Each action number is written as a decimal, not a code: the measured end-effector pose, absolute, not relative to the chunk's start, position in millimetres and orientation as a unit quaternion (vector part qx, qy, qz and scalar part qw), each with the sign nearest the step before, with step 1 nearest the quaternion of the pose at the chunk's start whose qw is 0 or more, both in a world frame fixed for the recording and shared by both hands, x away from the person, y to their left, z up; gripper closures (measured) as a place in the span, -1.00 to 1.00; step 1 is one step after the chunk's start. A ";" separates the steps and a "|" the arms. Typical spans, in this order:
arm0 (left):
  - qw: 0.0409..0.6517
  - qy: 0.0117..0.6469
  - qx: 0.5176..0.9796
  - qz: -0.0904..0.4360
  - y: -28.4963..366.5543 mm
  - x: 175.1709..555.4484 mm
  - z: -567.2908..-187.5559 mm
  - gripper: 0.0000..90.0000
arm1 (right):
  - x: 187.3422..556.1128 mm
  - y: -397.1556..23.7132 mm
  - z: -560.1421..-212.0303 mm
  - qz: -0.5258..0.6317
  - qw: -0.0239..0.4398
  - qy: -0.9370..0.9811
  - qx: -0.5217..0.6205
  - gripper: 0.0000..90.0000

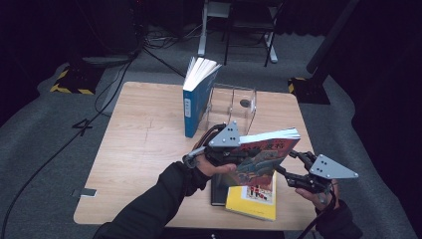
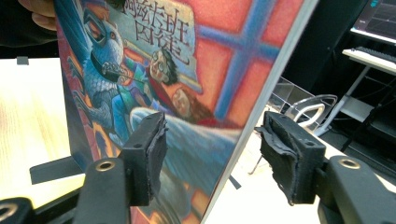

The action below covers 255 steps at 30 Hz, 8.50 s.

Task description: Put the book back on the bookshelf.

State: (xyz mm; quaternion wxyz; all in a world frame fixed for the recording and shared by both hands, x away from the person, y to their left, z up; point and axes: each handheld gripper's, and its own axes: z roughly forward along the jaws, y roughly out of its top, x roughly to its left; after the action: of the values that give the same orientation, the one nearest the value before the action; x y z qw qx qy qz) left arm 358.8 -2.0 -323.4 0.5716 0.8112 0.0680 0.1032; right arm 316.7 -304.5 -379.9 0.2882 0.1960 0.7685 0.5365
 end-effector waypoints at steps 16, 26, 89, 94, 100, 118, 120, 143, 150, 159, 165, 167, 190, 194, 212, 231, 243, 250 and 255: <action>0.545 0.109 0.813 0.175 7.8 373.6 -307.4 0.64 | 320.2 -305.4 -386.7 0.501 0.270 0.797 0.203 -0.21; 0.533 0.177 0.796 0.226 36.5 397.0 -301.6 0.64 | 324.1 -302.8 -393.6 0.485 0.254 0.812 0.200 -0.23; 0.437 0.410 0.724 0.343 -18.9 542.4 -341.9 0.64 | 326.3 -293.3 -410.8 0.447 0.230 0.845 0.181 -0.27; 0.446 0.405 0.720 0.346 -19.4 546.5 -344.1 0.64 | 326.8 -292.5 -411.8 0.447 0.227 0.846 0.180 -0.27; 0.458 0.413 0.708 0.343 -15.9 543.8 -350.7 0.63 | 326.6 -291.9 -412.4 0.448 0.225 0.847 0.177 -0.27; 0.460 0.403 0.717 0.334 4.8 522.2 -362.8 0.59 | 324.5 -289.4 -411.9 0.445 0.220 0.851 0.172 -0.27; 0.458 0.403 0.717 0.337 7.3 520.4 -363.5 0.58 | 324.3 -288.0 -413.2 0.442 0.218 0.853 0.170 -0.27; 0.464 0.410 0.723 0.308 29.3 476.8 -408.2 0.33 | 324.1 -284.1 -417.4 0.427 0.206 0.865 0.163 -0.27; 0.442 0.425 0.741 0.273 31.3 474.3 -443.0 0.38 | 324.4 -282.5 -419.8 0.422 0.203 0.869 0.162 -0.27; 0.428 0.453 0.733 0.272 27.7 479.5 -459.6 0.62 | 325.2 -280.3 -422.1 0.417 0.200 0.872 0.160 -0.27; 0.428 0.482 0.713 0.276 19.3 483.6 -459.5 0.65 | 325.6 -280.0 -422.8 0.417 0.198 0.872 0.161 -0.27; 0.431 0.485 0.708 0.280 15.1 483.8 -459.7 0.65 | 325.6 -279.6 -422.8 0.417 0.197 0.873 0.159 -0.27; 0.441 0.483 0.698 0.291 11.6 488.2 -462.5 0.56 | 325.1 -280.8 -423.3 0.415 0.196 0.874 0.158 -0.27; 0.440 0.470 0.709 0.288 18.3 484.7 -461.4 0.50 | 325.7 -281.3 -423.1 0.414 0.198 0.873 0.162 -0.27; 0.442 0.434 0.743 0.253 46.6 470.2 -462.7 0.40 | 324.6 -281.4 -421.7 0.412 0.200 0.874 0.164 -0.28; 0.416 0.361 0.805 0.221 76.6 444.6 -467.3 0.16 | 322.8 -289.1 -423.4 0.405 0.194 0.874 0.185 -0.33; 0.393 0.308 0.843 0.200 97.2 416.3 -473.4 0.03 | 321.3 -303.7 -430.0 0.396 0.195 0.869 0.222 -0.35; 0.388 0.264 0.866 0.174 102.2 394.3 -474.7 -0.15 | 318.8 -309.6 -434.9 0.401 0.171 0.867 0.240 -0.38; 0.384 0.240 0.876 0.163 107.5 375.9 -476.3 -0.24 | 315.8 -312.3 -438.3 0.399 0.164 0.867 0.250 -0.39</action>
State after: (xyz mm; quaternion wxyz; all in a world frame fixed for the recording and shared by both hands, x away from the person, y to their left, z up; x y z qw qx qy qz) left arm 375.9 107.5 -476.3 0.3844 0.8764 0.2398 0.1634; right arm 315.8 -312.3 -438.3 0.1644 0.2504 0.8668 0.3986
